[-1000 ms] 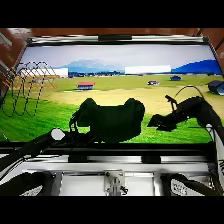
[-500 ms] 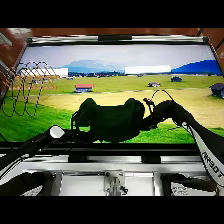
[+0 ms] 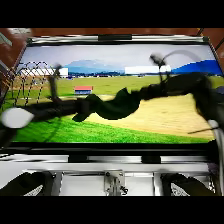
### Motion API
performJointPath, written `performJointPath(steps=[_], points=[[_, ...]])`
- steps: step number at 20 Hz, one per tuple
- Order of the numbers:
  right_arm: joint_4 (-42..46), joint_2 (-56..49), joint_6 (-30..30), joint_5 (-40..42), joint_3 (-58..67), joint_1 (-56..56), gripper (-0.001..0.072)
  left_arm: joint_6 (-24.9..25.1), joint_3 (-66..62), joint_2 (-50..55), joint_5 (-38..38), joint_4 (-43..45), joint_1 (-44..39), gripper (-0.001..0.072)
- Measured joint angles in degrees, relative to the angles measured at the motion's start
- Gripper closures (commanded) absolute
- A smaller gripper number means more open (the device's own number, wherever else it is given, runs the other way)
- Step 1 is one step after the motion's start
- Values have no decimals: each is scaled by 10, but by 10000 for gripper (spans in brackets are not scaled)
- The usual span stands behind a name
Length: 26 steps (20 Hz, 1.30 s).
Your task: Fold the shirts.
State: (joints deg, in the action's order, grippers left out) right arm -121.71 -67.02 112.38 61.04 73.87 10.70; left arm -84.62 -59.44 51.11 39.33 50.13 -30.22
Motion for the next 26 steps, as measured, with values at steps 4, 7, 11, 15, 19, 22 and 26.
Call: performJointPath(steps=[4, 7, 11, 15, 19, 22, 26], points=[[-1, 110, 19, -134, 176, 0, 645, 13, -233, -55, -48, 46, 14, 672], [-14, 167, 23, -230, 267, 2, 645, 21, -361, -75, -62, 57, 16, 672], [-21, 198, 19, -272, 327, 2, 645, 24, -426, -82, -35, 68, 18, 672], [1, 176, 16, -244, 344, 1, 645, 24, -430, -67, 24, 130, 19, 672], [43, 97, 8, -151, 348, 1, 645, -21, -389, -39, 137, 253, 27, 672], [54, 7, 6, -88, 349, 1, 645, -44, -318, -17, 211, 316, 35, 671], [46, -139, -45, -70, 349, 1, 644, -70, -181, 12, 250, 348, 40, 672]])
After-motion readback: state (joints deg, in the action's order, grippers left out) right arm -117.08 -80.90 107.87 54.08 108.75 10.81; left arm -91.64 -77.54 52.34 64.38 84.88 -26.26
